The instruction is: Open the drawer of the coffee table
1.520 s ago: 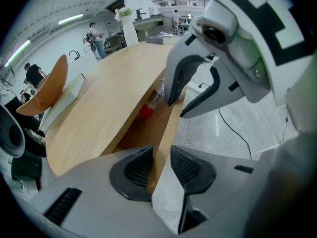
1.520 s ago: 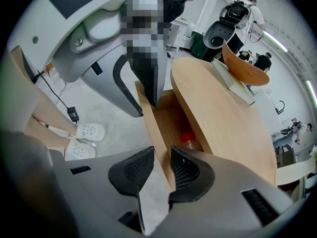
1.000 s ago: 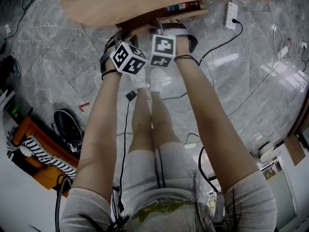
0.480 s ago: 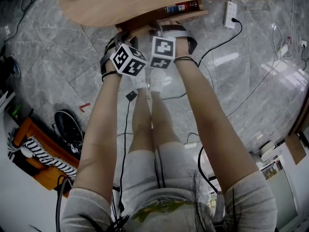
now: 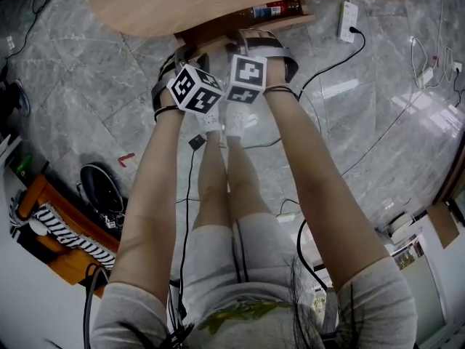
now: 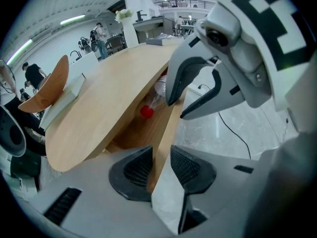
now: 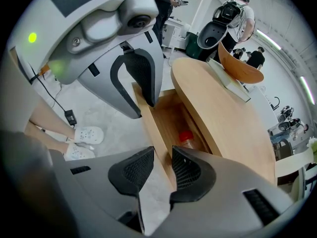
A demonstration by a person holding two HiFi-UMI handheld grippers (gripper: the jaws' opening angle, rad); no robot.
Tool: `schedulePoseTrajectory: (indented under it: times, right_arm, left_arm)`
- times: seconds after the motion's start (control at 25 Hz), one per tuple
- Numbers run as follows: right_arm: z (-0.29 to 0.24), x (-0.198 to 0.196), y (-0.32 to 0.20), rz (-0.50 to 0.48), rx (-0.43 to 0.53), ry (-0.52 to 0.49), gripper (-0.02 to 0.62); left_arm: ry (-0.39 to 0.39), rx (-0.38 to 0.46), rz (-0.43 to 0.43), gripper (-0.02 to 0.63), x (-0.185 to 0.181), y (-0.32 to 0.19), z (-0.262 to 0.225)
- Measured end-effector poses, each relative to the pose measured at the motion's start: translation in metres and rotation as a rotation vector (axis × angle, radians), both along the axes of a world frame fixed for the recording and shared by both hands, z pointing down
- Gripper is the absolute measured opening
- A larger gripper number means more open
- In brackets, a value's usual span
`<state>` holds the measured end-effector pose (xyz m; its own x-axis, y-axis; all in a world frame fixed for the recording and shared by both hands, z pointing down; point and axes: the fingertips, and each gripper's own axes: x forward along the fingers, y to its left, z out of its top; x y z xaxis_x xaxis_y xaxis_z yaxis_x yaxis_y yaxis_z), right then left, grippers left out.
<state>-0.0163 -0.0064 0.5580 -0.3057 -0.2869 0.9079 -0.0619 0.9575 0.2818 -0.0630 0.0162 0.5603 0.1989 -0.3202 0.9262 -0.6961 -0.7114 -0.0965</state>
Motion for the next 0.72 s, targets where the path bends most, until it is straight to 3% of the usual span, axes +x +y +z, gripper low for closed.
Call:
schedulePoseTrajectory:
  times: [0.48,0.72]
  right_arm:
    - [0.001,0.002,0.002,0.007,0.004,-0.003,0.104]
    - [0.001,0.004,0.012,0.007,-0.006,0.001,0.104]
  left_arm:
    - [0.009,0.007,-0.018,0.117,0.002,0.002,0.001]
    - [-0.001,-0.006,0.014,0.117,0.004,0.012,0.002]
